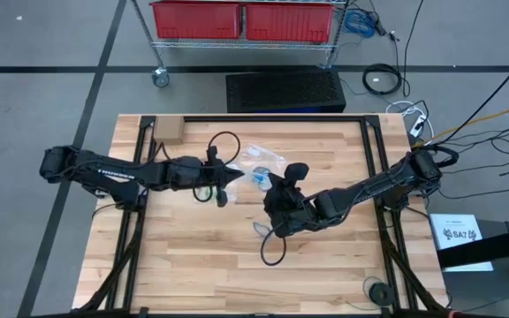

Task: Sort rubber bands
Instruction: Put the blue rubber band in the transparent zip bag

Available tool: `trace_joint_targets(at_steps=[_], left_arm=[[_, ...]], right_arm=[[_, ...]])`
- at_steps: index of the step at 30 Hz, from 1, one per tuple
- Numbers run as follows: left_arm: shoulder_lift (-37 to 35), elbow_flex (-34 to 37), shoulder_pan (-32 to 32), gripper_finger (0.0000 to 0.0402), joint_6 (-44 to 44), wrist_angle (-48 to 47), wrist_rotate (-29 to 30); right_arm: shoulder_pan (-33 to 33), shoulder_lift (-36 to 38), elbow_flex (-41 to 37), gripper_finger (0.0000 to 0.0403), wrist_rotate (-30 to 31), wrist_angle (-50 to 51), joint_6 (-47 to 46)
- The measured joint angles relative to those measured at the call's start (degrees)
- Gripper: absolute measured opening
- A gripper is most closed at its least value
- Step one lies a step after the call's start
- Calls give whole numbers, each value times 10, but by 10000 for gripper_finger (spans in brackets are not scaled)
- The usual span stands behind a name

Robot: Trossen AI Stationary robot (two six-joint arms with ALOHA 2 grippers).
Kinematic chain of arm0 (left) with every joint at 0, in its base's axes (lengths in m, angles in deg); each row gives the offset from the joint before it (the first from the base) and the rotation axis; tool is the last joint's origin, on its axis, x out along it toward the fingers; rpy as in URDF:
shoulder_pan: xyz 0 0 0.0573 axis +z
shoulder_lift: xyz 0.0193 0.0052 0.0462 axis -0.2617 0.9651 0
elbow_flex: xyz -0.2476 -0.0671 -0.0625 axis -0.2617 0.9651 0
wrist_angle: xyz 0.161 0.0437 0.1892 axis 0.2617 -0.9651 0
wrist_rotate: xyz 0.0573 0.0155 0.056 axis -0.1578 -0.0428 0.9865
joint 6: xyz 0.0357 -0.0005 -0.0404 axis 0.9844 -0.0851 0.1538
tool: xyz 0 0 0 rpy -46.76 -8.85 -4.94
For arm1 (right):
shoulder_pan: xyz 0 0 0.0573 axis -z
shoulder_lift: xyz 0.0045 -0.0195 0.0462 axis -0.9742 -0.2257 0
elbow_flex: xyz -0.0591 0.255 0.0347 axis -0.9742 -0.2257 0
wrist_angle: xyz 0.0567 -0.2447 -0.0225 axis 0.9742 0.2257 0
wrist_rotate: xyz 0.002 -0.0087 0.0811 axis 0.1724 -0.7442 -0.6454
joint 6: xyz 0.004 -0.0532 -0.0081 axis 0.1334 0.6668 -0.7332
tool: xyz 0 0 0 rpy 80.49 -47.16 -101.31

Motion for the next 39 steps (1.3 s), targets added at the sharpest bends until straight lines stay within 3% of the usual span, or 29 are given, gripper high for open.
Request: trace_joint_targets(at_steps=[32, 39], left_arm=[[0, 0, 0, 0, -7, 16, -46], [0, 0, 0, 0, -7, 17, -46]], right_arm=[[28, 0, 0, 0, -2, 0, 37], [27, 0, 0, 0, -27, 0, 28]])
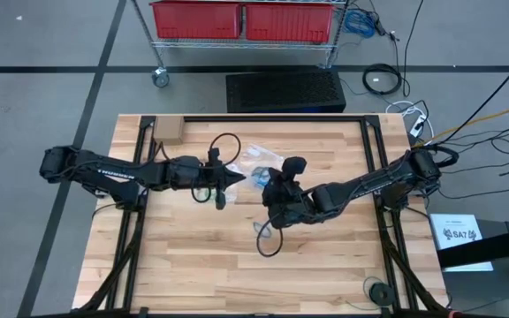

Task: Sort rubber bands
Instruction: Put the blue rubber band in the transparent zip bag

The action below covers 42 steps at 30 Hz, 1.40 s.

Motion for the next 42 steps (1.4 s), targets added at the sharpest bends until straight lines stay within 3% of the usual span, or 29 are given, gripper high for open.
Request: trace_joint_targets(at_steps=[13, 25, 28, 42], left_arm=[[0, 0, 0, 0, -1, 1, 4], [0, 0, 1, 0, -15, -1, 18], [0, 0, 1, 0, -15, -1, 18], [0, 0, 0, 0, -15, 0, 13]], right_arm=[[-10, -17, -1, 0, -68, -8, -20], [-21, -17, -1, 0, -73, -33, -23], [-21, -17, -1, 0, -100, -44, -22], [26, -28, 0, 0, -177, -66, -22]])
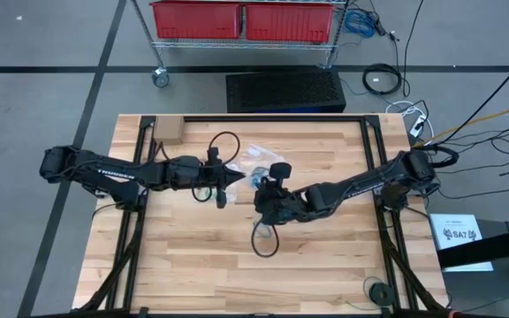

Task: Sort rubber bands
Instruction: Put the blue rubber band in the transparent zip bag

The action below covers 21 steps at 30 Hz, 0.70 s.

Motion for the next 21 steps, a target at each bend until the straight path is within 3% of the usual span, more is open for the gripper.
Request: trace_joint_targets(at_steps=[8, 13, 21], left_arm=[[0, 0, 0, 0, -1, 1, -9], [5, 0, -6, 0, -1, 8, -10], [9, 0, -12, 0, -1, 13, -14]], right_arm=[[37, 0, 0, 3, -161, -41, -25], [55, 0, 0, 45, -163, -38, -46], [50, 17, 0, 158, -164, -28, -47]])
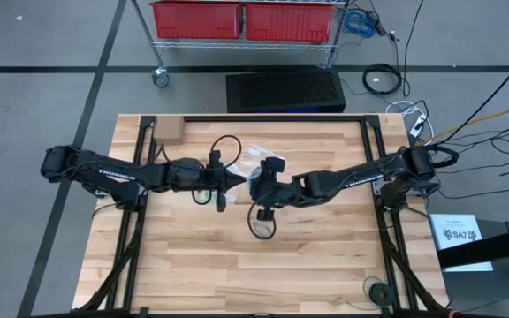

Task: Sort rubber bands
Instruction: Put the blue rubber band in the transparent zip bag

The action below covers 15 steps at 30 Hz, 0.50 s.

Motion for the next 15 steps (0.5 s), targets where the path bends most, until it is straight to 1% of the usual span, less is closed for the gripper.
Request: trace_joint_targets(at_steps=[2, 6, 8, 10, 15], left_arm=[[4, 0, 0, 0, 0, 4, -1], [11, 0, 0, 0, -7, 8, -2], [16, 0, 0, 0, -13, 15, -2], [24, 0, 0, 0, -13, 26, -4], [32, 0, 0, 0, -12, 30, -4]], right_arm=[[-3, 16, 0, 178, -11, 12, -11], [-3, 60, 0, 198, -73, 45, -55], [-3, 86, 0, 200, -89, 68, -72], [-3, 112, 0, 199, -90, 99, -81], [-3, 174, 0, 188, -90, 232, -120]])
